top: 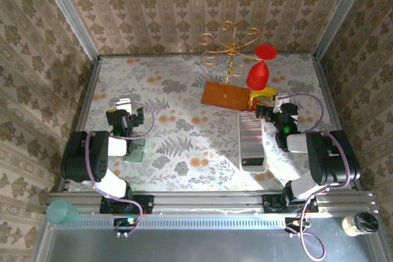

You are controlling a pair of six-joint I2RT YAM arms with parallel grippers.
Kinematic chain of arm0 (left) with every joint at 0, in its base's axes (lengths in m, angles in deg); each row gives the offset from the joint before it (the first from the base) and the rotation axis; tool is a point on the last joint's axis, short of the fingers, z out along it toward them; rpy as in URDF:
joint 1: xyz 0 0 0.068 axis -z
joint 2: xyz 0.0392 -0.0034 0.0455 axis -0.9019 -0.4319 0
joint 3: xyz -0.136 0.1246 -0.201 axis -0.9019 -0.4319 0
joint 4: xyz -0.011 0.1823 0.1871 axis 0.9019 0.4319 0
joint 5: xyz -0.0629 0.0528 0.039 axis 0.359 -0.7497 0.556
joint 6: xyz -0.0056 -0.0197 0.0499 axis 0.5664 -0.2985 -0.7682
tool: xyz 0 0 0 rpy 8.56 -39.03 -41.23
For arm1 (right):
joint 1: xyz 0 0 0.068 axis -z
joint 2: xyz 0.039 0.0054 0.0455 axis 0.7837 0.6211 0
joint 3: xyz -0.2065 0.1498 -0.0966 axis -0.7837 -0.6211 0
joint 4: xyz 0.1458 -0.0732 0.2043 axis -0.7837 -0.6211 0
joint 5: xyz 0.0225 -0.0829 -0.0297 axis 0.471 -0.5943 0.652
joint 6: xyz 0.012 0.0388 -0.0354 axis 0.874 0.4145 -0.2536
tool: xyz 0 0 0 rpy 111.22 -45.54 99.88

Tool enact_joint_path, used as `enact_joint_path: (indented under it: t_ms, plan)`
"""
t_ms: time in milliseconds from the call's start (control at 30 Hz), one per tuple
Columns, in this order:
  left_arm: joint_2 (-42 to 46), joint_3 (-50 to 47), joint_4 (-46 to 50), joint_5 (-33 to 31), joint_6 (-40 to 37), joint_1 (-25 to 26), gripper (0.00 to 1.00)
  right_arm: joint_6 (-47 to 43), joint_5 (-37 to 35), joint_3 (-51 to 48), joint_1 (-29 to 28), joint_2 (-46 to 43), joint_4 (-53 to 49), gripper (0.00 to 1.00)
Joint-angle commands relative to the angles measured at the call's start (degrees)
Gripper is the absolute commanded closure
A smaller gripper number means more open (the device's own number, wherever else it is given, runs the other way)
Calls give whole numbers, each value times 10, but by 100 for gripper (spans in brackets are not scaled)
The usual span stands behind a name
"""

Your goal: Put the credit cards into the card holder

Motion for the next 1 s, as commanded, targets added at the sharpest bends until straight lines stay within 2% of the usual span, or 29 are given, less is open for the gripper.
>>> enact_joint_path:
  t_ms: [0, 967]
  plan:
    - [4, 11, -17, 7, -8, -3, 0, -12, -18, 3, -2, 0, 16, 0]
    - [14, 4, -22, 8, -14, -1, 0, -19, -6, -5, -4, -11, 23, 0]
